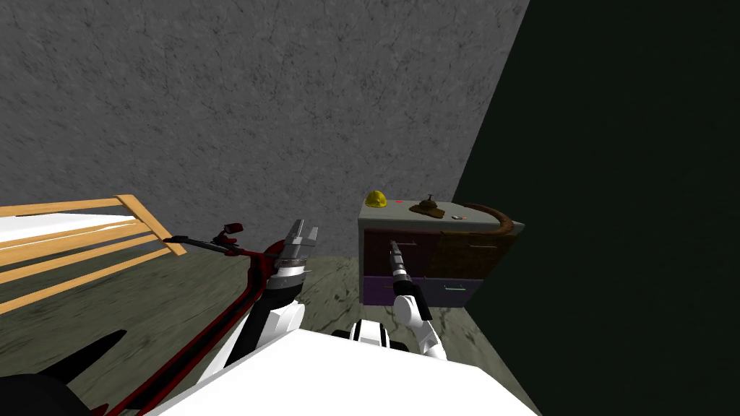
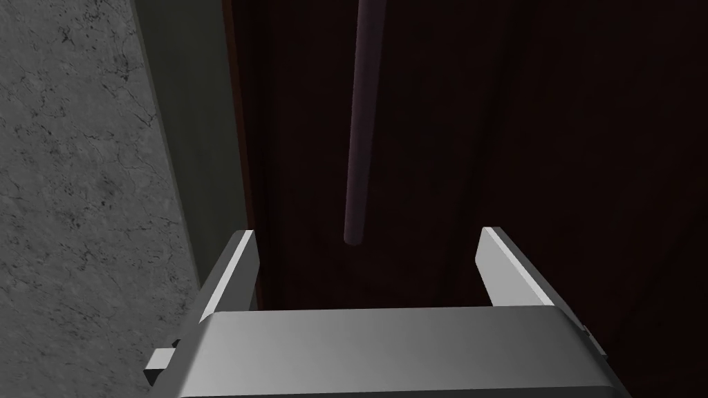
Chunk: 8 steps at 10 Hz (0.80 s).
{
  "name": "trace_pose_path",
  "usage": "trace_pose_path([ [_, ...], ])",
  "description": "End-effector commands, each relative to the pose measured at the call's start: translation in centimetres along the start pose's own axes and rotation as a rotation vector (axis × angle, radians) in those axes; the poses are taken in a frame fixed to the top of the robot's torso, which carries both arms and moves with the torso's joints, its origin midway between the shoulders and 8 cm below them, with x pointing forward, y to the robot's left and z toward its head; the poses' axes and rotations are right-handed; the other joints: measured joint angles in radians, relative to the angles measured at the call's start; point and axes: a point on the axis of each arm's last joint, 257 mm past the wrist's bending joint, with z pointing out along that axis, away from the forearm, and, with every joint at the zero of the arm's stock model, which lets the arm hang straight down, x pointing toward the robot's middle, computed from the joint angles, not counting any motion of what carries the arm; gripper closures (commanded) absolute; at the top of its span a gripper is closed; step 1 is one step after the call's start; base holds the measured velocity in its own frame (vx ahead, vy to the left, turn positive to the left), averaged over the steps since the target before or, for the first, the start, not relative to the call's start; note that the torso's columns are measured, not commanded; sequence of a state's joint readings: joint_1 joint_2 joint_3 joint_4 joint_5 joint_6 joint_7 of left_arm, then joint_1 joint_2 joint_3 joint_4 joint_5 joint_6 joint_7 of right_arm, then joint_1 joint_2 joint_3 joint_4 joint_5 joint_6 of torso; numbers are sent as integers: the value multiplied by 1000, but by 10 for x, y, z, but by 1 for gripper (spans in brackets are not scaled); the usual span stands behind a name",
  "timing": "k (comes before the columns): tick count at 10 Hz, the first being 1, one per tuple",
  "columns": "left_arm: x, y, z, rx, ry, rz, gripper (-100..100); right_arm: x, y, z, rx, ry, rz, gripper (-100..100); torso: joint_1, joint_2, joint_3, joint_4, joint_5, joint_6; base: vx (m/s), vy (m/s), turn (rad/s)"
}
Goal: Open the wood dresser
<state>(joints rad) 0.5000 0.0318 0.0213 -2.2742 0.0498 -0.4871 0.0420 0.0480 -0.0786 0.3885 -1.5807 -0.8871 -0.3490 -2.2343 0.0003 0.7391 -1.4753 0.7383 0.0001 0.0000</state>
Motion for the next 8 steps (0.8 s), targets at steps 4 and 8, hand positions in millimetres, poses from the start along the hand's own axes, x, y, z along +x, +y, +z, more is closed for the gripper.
trace_pose_path([
  [4,0,0,0,0,0,0,0,-9,-10,8,5,-1,37,-100,0,-5,-3,-1,0,0,49,5,-36],
  [8,0,0,0,0,0,0,0,-12,-13,8,10,-8,37,100,-2,3,2,0,0,1,-91,-8,1],
])
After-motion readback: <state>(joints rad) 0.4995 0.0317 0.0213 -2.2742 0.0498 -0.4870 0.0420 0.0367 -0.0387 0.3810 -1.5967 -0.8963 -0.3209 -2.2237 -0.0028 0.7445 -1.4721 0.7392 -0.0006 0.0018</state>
